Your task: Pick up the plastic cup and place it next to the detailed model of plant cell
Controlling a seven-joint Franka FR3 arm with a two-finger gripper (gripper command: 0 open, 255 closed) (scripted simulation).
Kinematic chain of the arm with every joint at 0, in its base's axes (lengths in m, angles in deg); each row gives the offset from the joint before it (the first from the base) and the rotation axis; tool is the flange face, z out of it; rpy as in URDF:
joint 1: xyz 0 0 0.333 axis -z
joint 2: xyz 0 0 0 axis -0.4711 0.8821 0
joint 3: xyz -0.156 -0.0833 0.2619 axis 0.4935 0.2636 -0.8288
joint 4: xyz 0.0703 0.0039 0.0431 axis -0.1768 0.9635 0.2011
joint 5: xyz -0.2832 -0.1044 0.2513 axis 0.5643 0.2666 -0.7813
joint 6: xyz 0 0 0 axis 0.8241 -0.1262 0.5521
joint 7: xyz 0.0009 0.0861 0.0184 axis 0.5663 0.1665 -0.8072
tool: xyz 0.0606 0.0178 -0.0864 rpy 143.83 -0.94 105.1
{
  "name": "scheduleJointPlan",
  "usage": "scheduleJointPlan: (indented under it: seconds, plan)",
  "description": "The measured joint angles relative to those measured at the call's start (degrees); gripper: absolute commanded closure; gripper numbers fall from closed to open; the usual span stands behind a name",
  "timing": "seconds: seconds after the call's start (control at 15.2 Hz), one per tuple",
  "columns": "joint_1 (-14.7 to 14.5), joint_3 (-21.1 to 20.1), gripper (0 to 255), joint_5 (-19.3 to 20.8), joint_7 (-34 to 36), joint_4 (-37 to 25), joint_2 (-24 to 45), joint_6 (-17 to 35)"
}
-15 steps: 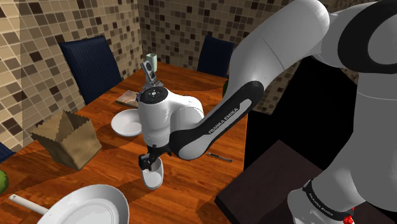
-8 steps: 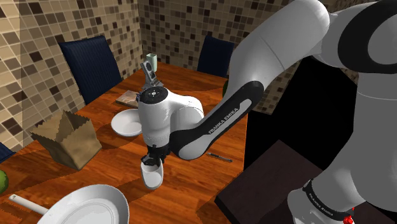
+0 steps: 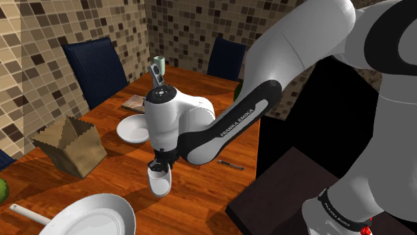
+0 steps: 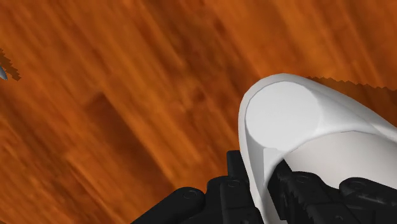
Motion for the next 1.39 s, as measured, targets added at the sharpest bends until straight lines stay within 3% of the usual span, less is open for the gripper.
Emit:
scheduleJointPlan:
  seconds: [1.39]
  plan:
    - [3.7,-5.0,255,-9.4,-7.0,-2.6,-11.0,-11.9]
